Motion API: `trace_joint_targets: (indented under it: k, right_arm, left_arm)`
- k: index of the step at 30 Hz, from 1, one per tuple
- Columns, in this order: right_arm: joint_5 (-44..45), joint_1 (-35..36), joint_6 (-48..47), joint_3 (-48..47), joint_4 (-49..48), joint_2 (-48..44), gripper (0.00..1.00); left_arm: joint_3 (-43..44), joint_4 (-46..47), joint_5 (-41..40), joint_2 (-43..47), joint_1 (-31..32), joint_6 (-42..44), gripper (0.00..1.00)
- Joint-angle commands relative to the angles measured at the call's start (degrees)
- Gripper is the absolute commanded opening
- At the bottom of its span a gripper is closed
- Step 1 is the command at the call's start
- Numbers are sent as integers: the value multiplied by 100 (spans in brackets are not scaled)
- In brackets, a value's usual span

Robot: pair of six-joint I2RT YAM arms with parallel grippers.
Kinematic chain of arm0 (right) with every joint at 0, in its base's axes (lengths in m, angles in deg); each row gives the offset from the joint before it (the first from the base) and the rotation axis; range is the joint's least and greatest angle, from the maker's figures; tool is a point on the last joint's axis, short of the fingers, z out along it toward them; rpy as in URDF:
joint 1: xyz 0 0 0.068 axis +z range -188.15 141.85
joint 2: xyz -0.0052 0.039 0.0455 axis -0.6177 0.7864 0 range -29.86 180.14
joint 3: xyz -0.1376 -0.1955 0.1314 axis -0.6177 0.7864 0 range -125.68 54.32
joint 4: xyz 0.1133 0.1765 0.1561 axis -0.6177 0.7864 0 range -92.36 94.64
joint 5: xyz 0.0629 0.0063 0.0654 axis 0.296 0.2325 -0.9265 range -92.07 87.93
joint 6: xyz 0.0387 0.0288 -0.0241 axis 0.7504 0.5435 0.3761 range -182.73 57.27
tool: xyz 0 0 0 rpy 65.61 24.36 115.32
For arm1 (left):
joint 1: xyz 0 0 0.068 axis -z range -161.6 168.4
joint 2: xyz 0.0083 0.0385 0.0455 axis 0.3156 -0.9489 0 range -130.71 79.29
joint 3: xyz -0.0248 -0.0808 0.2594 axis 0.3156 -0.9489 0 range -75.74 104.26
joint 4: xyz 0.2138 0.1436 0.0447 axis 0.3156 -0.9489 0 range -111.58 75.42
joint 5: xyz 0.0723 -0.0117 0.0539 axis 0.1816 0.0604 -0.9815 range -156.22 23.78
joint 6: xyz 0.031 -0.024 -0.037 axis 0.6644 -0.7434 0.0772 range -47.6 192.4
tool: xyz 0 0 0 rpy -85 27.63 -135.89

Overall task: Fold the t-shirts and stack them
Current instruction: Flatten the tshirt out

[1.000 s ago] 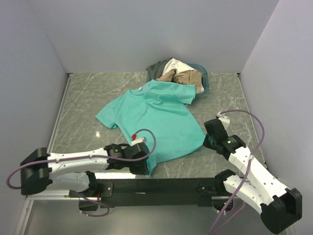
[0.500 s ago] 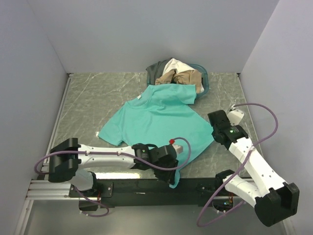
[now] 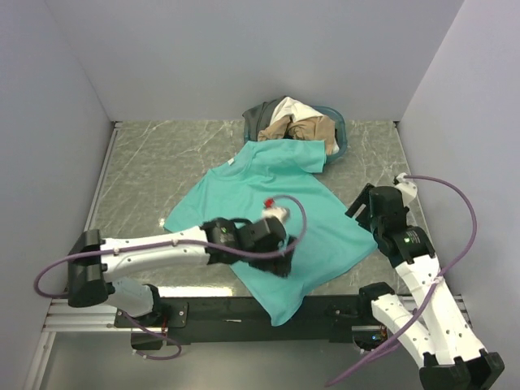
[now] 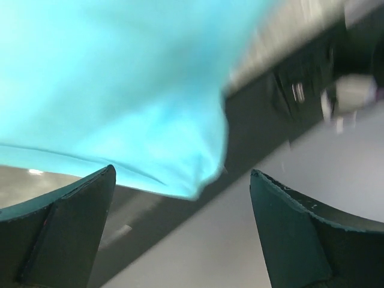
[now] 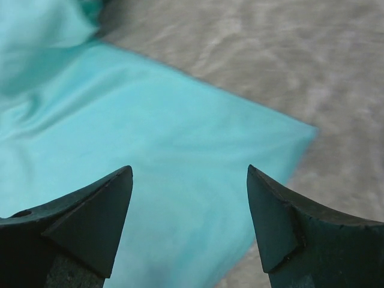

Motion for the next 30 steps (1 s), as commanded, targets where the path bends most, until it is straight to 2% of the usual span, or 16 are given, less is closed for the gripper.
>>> trace_joint_targets:
  k: [1,4,5,6,8,9,13,15,19,24,26,30]
  right_arm:
    - [-1496,-31,-305,83,-826,-200,83]
    - [-2225,-23,-243,443,-1082,-148,84]
    - [-2279,-31,-190,523,-1196,-87,84]
    - [-2324,-23,-146,603,-1223,97,84]
    - [-2621,-31,-189,795,-1371,317,84]
    - [-2623,-31,-207,858,-1425,570,84]
    - [-1833,-49,-181,1025,-1539,1292,84]
    - [-1674,-84,-216,973,-1680,1844,84]
    - [-1700,-145,-321,657,-1891,2672,83]
    - [-1367,-347,-506,244,-2032,3585,83]
    - [-911,-400,-629,-3,-1944,3841,83]
    - [-1444,-848,-814,-345,-2032,4517,82]
  left_arm:
    - [221,-531,-1012,431,-783,-309,99]
    - [-42,-172,-1452,616,-1793,-538,99]
    - [-199,3,-1339,651,-2092,-539,99]
    - [-270,379,-1216,643,-2695,-504,99]
    - [-498,872,-1005,538,-3252,-382,100]
    - [-517,1153,-874,459,-3777,-398,100]
    - [-386,1568,-241,-191,-4844,-267,99]
    - [-166,1473,-292,-604,-5056,-276,99]
    - [-130,1244,-801,-1044,-5074,-310,99]
    - [-832,1244,-811,-1045,-5100,-486,100]
    - [-1209,1244,-689,-949,-5092,-556,99]
    - [-1817,972,-801,-685,-4865,-864,100]
